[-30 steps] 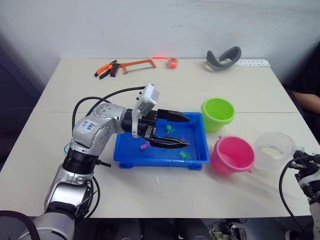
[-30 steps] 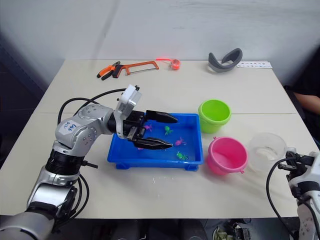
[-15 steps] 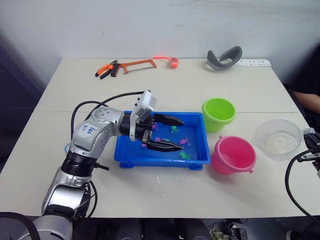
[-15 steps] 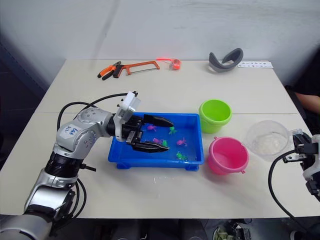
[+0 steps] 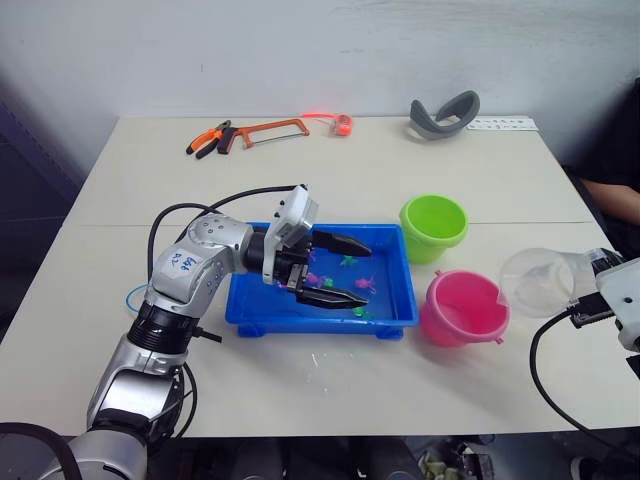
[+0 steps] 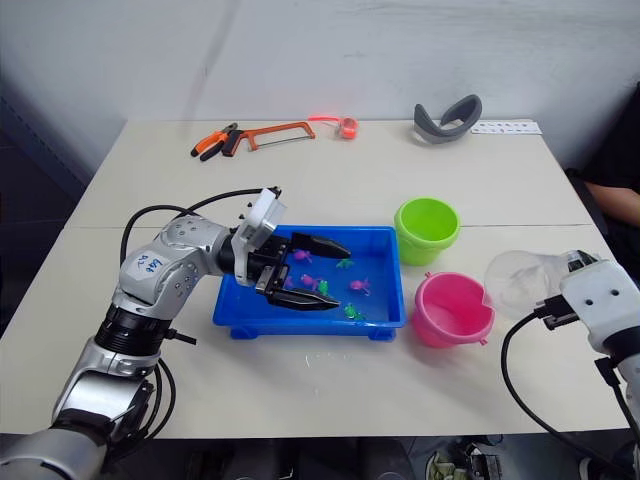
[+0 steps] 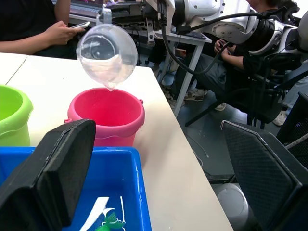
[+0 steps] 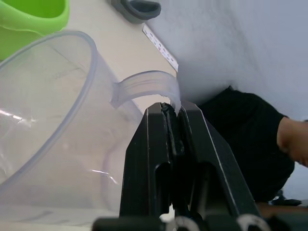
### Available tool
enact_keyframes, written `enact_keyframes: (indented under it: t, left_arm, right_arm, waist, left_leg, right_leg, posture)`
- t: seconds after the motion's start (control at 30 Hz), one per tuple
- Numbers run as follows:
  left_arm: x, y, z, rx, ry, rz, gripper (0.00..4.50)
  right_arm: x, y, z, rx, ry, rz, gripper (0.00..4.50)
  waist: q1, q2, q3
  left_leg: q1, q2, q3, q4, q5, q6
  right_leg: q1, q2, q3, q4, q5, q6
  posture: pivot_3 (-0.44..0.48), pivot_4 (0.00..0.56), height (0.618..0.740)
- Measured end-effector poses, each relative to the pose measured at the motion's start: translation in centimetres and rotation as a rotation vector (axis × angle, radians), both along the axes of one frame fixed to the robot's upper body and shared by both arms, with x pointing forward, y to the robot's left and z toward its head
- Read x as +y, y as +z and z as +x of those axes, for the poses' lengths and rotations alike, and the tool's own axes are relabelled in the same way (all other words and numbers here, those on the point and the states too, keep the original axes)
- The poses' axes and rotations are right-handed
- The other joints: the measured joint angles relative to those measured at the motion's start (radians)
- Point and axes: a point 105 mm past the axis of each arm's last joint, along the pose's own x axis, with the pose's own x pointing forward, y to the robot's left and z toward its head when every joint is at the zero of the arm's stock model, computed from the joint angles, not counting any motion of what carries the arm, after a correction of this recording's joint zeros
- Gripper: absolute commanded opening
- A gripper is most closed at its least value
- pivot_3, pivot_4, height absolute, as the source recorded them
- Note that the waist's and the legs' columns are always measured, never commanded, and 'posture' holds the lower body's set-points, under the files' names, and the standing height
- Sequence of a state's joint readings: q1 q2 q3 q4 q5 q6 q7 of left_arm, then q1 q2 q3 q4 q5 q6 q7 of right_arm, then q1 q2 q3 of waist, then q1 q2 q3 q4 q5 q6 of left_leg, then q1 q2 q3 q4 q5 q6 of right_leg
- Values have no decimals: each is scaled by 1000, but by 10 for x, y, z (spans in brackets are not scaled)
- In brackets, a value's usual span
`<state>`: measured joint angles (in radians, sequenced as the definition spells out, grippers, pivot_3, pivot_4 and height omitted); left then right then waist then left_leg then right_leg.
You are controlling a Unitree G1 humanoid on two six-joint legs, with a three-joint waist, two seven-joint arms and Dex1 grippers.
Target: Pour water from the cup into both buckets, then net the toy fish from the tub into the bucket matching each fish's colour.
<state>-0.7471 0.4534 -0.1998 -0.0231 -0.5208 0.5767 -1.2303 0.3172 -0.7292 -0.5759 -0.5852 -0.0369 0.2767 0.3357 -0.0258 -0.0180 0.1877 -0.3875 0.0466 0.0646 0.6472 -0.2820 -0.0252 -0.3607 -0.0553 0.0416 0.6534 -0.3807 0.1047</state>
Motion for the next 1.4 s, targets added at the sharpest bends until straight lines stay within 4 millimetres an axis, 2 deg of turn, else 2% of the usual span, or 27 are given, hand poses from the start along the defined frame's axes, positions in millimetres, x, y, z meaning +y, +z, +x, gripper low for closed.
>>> enact_keyframes:
  t: [0.43,0.7,0.73,0.8,0.9,1.0,1.17,1.23,1.33,1.4]
  left_arm:
    - [0,-4,4,4,13,1,4500]
    - [0,-4,4,4,13,-2,4500]
    - [0,-4,4,4,13,-2,4500]
    - [-1,-3,5,4,11,-5,4500]
    - [-1,-2,6,-1,12,-3,4500]
    - [-2,1,7,-8,12,-4,4500]
    - [-7,0,12,33,34,-25,4500]
    - [-8,3,17,42,56,-37,4500]
    - [-7,12,29,48,124,-81,4500]
    - [-8,14,37,55,168,-92,4500]
  right_arm:
    - [27,10,8,-44,90,-326,20]
    - [28,7,7,-51,87,-302,20]
    - [28,6,7,-48,91,-270,20]
    - [23,-6,7,-44,76,-23,20]
    - [10,-12,6,-45,30,248,20]
    - [3,-11,8,-43,15,384,20]
    - [1,6,17,-85,22,474,20]
    - [0,20,25,-122,22,483,20]
    - [2,40,43,-166,40,459,20]
    - [4,43,59,-173,38,462,20]
  waist:
    - [0,0,0]
    - [0,0,0]
    - [0,0,0]
    - [0,0,0]
    - [0,0,0]
    - [-2,0,0]
    - [-2,0,0]
    - [-2,0,0]
    - [-2,0,0]
    - [-3,0,0]
  left_leg:
    - [0,0,0,1,0,0]
    - [0,0,0,1,0,0]
    - [0,0,0,1,0,0]
    - [0,0,0,1,0,0]
    - [1,0,0,2,0,0]
    - [1,0,0,2,0,0]
    - [1,0,0,2,0,0]
    - [1,0,1,2,0,1]
    - [1,0,1,2,0,1]
    - [0,0,1,2,0,1]
  right_leg:
    - [0,0,0,0,0,0]
    - [0,0,0,1,0,0]
    - [0,0,0,1,0,0]
    - [0,0,0,2,0,0]
    - [0,0,0,3,0,0]
    - [0,0,1,3,0,0]
    - [0,0,1,3,0,0]
    - [-1,0,2,4,0,0]
    - [-1,0,1,4,0,0]
    - [-2,0,1,4,0,0]
  posture:
    - [0,150,740]
    - [0,150,740]
    - [0,150,740]
    - [0,150,740]
    - [0,150,740]
    - [0,150,740]
    - [0,150,740]
    - [0,150,740]
    - [0,150,740]
    - [0,150,740]
